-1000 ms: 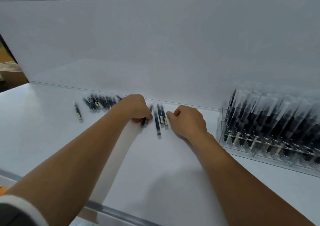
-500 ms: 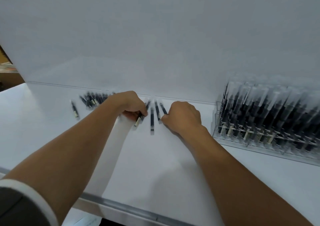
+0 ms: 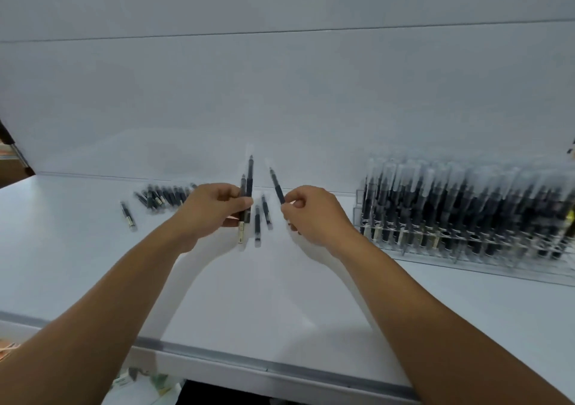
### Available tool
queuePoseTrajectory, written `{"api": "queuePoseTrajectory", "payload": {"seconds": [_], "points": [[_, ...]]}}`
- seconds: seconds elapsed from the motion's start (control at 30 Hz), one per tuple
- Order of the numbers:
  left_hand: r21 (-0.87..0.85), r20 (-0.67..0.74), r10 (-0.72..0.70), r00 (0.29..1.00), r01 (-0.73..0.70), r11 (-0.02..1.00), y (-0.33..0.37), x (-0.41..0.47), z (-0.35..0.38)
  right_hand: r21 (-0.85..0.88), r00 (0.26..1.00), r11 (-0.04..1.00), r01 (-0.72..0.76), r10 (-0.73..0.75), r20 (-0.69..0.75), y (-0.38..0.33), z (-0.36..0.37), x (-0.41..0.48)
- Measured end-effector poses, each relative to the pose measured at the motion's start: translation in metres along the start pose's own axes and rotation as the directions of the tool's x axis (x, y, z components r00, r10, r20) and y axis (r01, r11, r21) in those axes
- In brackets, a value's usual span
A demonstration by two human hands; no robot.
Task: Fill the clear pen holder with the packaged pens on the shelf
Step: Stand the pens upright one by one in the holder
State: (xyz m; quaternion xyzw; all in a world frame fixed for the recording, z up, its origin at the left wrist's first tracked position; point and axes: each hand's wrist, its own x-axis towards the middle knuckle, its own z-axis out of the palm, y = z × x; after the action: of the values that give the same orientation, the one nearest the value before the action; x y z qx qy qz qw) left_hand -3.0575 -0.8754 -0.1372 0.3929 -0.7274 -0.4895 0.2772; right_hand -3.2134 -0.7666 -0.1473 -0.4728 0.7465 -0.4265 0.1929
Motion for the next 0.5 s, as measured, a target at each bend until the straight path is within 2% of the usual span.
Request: {"api": "queuePoseTrajectory", "payload": {"seconds": [0.1,0.23,0.5], "points": [[-0.076,0.009,0.107,0.994,-0.106,0.991,0.005,-0.016,0.018,0.075,0.998,0.996,0.056,-0.054,-0.027,0.002,-0.015,-0.019],[-0.169,0.067,0.183,0.981,-0.17,0.971,0.013,-0.034,0.054,0.122,0.991,0.989,0.089,-0.076,-0.11,0.018,-0.048,-0.049],[-0.258,0.239,0.312,0.919,-0.25,0.933,0.037,-0.054,0.138,0.084,0.964,0.995,0.055,-0.031,-0.266,0.069,-0.119,-0.109]]}}
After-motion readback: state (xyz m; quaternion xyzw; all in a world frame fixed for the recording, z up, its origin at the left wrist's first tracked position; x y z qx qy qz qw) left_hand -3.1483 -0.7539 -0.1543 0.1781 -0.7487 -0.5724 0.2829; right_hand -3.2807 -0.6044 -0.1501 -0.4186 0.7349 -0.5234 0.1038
